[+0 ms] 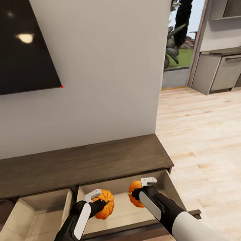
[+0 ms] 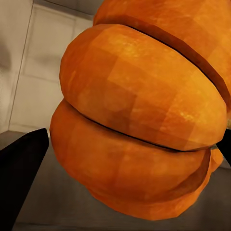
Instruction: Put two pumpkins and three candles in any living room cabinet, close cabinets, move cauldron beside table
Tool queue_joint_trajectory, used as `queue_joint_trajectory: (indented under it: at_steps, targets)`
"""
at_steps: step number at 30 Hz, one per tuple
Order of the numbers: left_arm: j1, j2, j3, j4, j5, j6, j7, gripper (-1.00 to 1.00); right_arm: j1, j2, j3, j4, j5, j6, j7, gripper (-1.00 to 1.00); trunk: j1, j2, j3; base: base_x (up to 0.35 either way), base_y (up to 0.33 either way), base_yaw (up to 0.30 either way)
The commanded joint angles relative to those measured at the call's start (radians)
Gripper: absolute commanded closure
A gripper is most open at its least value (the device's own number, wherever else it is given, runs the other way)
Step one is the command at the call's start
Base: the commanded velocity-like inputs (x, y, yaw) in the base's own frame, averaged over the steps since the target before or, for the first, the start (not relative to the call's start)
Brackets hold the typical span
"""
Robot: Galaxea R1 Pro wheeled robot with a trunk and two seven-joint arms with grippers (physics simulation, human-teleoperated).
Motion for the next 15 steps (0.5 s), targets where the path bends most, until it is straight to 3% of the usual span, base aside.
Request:
queue_joint_trajectory:
  at_steps: [1, 5, 15]
  targets:
    - [0.000, 0.000, 0.000, 0.000, -0.001, 0.000, 0.002, 1.00, 0.000, 0.000, 0.000, 0.000, 0.001, 0.000, 0.000, 1.00, 0.004, -0.007, -0.003, 0.000, 0.000, 0.103]
    - [0.000, 0.000, 0.000, 0.000, -0.001, 0.000, 0.003, 1.00, 0.000, 0.000, 0.000, 0.000, 0.001, 0.001, 0.000, 1.00, 0.019, -0.035, -0.015, 0.000, 0.000, 0.151]
    - [0.000, 0.000, -0.002, 0.000, -0.002, 0.001, 0.006, 1.00, 0.000, 0.000, 0.000, 0.000, 0.001, 0.000, 0.002, 1.00, 0.019, -0.035, -0.014, 0.040, 0.000, 0.015]
